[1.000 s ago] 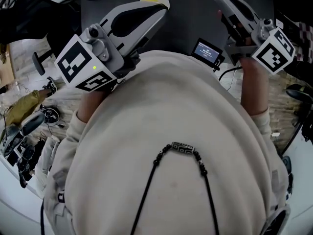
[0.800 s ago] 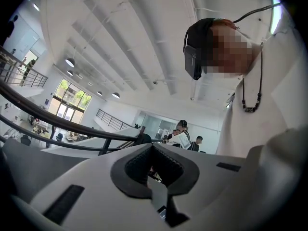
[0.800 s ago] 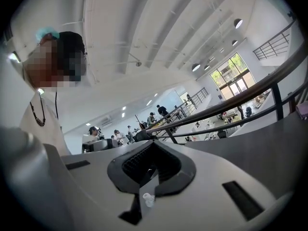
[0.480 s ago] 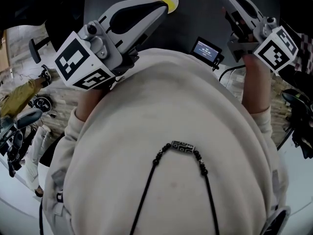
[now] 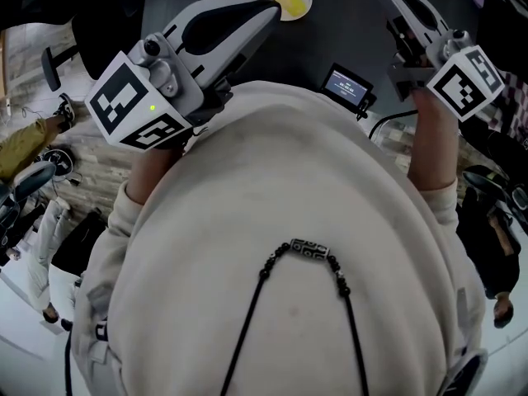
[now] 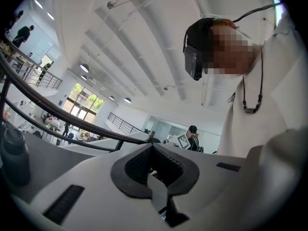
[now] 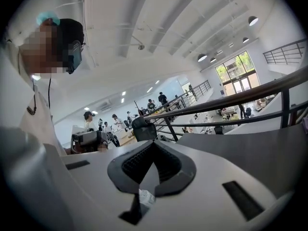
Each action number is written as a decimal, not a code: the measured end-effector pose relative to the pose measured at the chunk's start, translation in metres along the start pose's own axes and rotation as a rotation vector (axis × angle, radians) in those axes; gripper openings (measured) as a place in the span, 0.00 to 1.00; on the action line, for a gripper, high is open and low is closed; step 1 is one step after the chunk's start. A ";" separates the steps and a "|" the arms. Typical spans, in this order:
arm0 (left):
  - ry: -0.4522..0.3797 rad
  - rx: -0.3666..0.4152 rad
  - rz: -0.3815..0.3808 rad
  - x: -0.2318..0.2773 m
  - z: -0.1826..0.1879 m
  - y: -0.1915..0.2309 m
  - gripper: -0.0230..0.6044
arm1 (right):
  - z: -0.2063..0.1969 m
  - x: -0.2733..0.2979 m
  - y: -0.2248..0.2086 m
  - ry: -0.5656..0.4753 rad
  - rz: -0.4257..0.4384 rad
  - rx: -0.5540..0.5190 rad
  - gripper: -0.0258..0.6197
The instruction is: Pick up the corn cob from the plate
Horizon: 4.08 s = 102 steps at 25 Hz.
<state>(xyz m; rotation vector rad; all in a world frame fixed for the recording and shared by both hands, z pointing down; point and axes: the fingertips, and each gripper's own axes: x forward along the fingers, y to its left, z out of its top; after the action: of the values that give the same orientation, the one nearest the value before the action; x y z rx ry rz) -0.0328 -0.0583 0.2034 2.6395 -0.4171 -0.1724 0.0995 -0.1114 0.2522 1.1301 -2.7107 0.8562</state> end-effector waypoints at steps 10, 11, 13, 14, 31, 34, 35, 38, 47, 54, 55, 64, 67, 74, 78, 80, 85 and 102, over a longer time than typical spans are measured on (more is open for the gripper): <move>-0.031 -0.026 0.072 -0.021 -0.010 0.004 0.04 | -0.015 0.018 -0.003 0.037 0.020 -0.016 0.07; -0.035 -0.026 0.080 -0.023 -0.010 0.003 0.04 | -0.017 0.020 -0.004 0.041 0.022 -0.013 0.07; -0.042 -0.026 0.093 -0.028 -0.010 0.000 0.04 | -0.022 0.022 -0.005 0.050 0.025 -0.008 0.07; -0.045 -0.028 0.100 -0.031 -0.010 -0.001 0.04 | -0.023 0.025 -0.005 0.059 0.029 -0.008 0.08; -0.133 -0.001 0.254 -0.076 -0.023 -0.029 0.04 | -0.068 0.054 -0.013 0.197 0.081 0.030 0.25; -0.139 -0.006 0.273 -0.084 -0.020 -0.030 0.04 | -0.071 0.062 -0.014 0.227 0.083 0.036 0.26; -0.141 -0.008 0.279 -0.086 -0.019 -0.028 0.04 | -0.072 0.065 -0.015 0.234 0.083 0.043 0.27; -0.140 -0.010 0.297 -0.088 -0.022 -0.022 0.04 | -0.081 0.072 -0.028 0.247 0.073 0.074 0.28; -0.124 -0.013 0.340 -0.096 -0.036 -0.016 0.04 | -0.114 0.086 -0.058 0.311 0.041 0.137 0.34; -0.124 -0.055 0.375 -0.108 -0.049 -0.011 0.04 | -0.140 0.097 -0.067 0.389 0.037 0.145 0.36; -0.126 -0.059 0.378 -0.109 -0.050 -0.011 0.04 | -0.144 0.098 -0.069 0.400 0.032 0.141 0.37; -0.146 -0.092 0.396 -0.115 -0.061 -0.005 0.04 | -0.177 0.108 -0.087 0.492 0.007 0.132 0.41; -0.157 -0.107 0.404 -0.118 -0.066 -0.002 0.04 | -0.197 0.107 -0.102 0.549 -0.028 0.114 0.43; -0.156 -0.116 0.420 -0.124 -0.069 -0.001 0.04 | -0.229 0.109 -0.127 0.636 -0.085 0.122 0.45; -0.148 -0.123 0.432 -0.127 -0.070 -0.001 0.04 | -0.247 0.108 -0.138 0.686 -0.107 0.125 0.46; -0.141 -0.121 0.438 -0.128 -0.072 0.000 0.04 | -0.257 0.109 -0.144 0.709 -0.116 0.120 0.46; -0.143 -0.131 0.448 -0.129 -0.074 0.003 0.04 | -0.274 0.112 -0.154 0.761 -0.129 0.102 0.46; -0.134 -0.141 0.456 -0.131 -0.080 0.004 0.04 | -0.298 0.128 -0.166 0.814 -0.141 0.096 0.46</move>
<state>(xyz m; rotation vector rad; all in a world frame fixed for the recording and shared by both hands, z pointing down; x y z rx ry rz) -0.1425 0.0140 0.2828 2.3311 -0.9969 -0.2213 0.0792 -0.1301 0.6158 0.7359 -1.9197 1.1192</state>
